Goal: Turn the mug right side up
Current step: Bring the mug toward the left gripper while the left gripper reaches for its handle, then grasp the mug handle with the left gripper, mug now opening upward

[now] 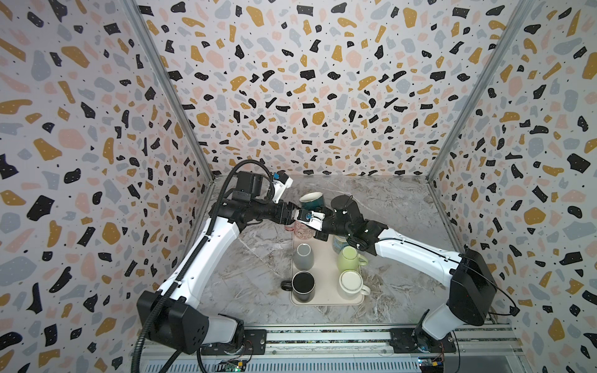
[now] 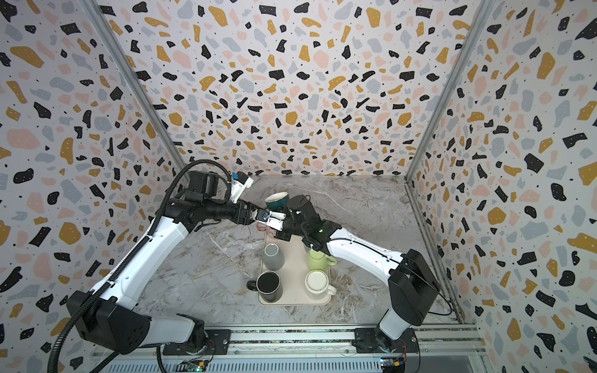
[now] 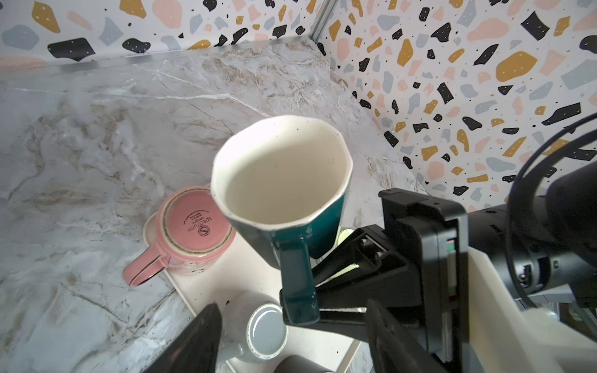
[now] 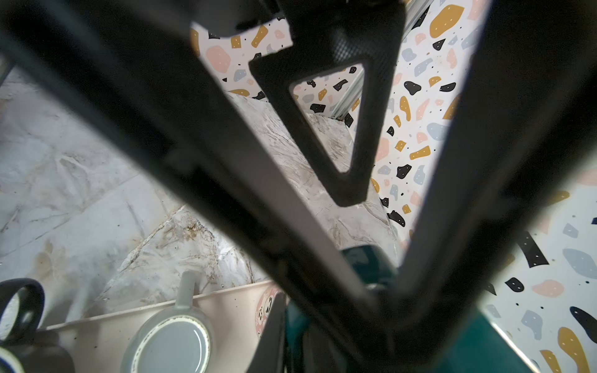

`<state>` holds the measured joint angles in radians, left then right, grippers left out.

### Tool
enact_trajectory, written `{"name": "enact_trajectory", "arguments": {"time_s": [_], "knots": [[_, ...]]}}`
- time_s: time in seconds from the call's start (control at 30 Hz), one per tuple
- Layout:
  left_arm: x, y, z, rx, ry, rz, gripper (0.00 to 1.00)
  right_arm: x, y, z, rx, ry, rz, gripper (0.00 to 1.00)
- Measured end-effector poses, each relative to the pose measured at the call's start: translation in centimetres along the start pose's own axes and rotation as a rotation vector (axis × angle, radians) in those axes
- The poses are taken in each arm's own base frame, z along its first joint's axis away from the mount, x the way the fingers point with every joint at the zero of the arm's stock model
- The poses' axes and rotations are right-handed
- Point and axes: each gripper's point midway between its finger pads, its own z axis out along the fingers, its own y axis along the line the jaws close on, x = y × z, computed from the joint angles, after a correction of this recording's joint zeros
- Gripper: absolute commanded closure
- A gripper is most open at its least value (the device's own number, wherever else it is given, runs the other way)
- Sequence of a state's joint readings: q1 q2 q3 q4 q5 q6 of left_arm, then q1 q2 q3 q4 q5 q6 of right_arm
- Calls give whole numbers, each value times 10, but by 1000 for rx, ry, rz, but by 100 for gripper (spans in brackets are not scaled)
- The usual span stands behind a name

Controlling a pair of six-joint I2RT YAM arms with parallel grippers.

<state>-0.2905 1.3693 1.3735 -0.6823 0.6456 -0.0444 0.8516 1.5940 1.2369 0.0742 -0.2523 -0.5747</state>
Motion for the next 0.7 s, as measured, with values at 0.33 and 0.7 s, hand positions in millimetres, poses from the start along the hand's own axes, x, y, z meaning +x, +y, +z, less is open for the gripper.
{"name": "enact_trajectory", "arguments": {"time_s": [0.33, 0.7], "knots": [[8, 9, 11, -13, 42, -26, 41, -5, 8, 2, -8, -2, -50, 100], [9, 10, 11, -24, 46, -28, 55, -5, 9, 3, 2, 10, -81, 100]]}}
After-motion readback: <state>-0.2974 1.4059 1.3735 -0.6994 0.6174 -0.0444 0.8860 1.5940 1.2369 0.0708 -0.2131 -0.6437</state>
